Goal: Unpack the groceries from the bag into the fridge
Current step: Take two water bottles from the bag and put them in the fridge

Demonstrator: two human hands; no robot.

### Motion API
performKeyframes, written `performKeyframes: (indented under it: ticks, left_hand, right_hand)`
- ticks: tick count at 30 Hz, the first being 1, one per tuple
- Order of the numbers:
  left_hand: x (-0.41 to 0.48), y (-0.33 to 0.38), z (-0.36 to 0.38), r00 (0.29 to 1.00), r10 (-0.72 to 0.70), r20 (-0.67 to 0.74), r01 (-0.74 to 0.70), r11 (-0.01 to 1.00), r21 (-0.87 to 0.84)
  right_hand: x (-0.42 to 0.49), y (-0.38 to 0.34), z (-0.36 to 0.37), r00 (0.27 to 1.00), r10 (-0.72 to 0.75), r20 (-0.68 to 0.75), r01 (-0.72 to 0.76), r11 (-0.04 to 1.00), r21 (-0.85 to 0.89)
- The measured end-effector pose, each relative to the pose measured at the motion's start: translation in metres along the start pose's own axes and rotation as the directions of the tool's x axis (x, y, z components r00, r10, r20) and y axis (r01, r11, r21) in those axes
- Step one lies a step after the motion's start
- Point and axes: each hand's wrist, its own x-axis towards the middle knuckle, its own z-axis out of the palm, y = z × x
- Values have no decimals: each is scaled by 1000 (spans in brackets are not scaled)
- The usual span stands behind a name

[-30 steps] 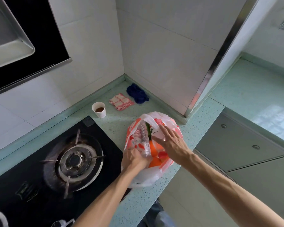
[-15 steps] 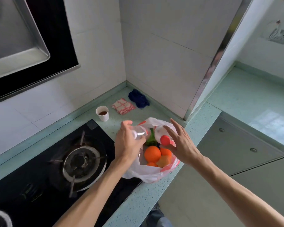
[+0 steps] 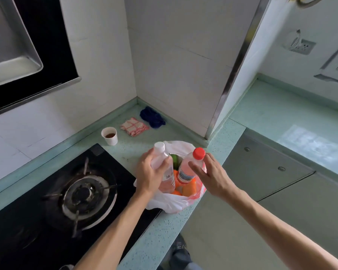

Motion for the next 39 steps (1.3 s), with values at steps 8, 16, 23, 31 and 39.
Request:
performKeyframes:
  ticks: [8, 16, 23, 31, 39]
  left_hand:
    - [-8, -21, 6, 952, -140, 274, 151, 988, -21]
    - [-15, 103, 56, 958, 68, 280, 14, 960, -281]
    - [-99, 191, 165, 831, 248, 498, -22, 909, -417]
    - [-260, 266, 310, 577, 271, 771, 150, 892, -426]
    - [-415, 324, 429, 226, 346, 911, 150, 911, -384]
  right_hand:
    - [-28, -2, -13, 991, 71, -113, -52, 985, 163]
    - [-83, 15, -90, 877, 316, -362, -22, 779, 627]
    - [-195, 77, -186, 621, 547, -562, 76, 671, 738]
    - [-393, 153, -272, 349, 623, -700, 155, 699, 699]
    - [-590, 198, -310, 7, 665, -747, 116, 741, 661]
